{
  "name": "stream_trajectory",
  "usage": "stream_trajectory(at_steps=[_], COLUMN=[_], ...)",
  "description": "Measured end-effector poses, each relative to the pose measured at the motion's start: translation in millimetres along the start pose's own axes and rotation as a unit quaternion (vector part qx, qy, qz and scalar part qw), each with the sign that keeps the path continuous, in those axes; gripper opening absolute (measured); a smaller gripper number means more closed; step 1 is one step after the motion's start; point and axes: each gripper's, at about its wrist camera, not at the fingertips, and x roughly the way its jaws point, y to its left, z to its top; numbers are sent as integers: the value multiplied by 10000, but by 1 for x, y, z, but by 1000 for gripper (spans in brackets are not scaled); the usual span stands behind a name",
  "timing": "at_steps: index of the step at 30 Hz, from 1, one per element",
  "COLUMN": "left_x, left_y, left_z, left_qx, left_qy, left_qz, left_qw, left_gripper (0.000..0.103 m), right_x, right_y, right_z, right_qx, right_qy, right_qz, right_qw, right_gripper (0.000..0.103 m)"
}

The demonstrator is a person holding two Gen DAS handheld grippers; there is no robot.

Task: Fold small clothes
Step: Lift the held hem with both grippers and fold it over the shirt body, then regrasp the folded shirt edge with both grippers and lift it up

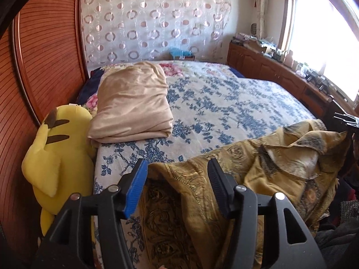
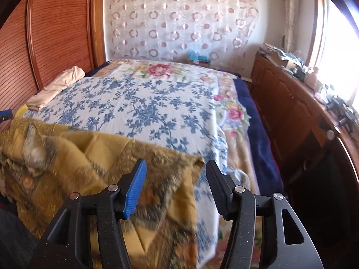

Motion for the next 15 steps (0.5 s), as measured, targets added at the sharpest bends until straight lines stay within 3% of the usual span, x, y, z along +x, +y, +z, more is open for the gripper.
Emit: stream_trajectory(at_steps=[7,11,15], left_x=[26,35,37], left_y=[3,8,13], left_z=[-17,-20,-21], left_qx=[-68,-151,-229], left_qy=[402,502,517], left_qz=[116,161,234], left_qw=[9991,9985,9981], left_gripper=[55,56,56], right_x=[43,59,69], right_y=[5,-5,-18], right_z=[-1,-5,-9], right_qx=[6,54,278], right_qy=[261,486,666], right_qz=[-74,-212,-72], right_qw=[9996,9986,9974], right_gripper=[57,57,60])
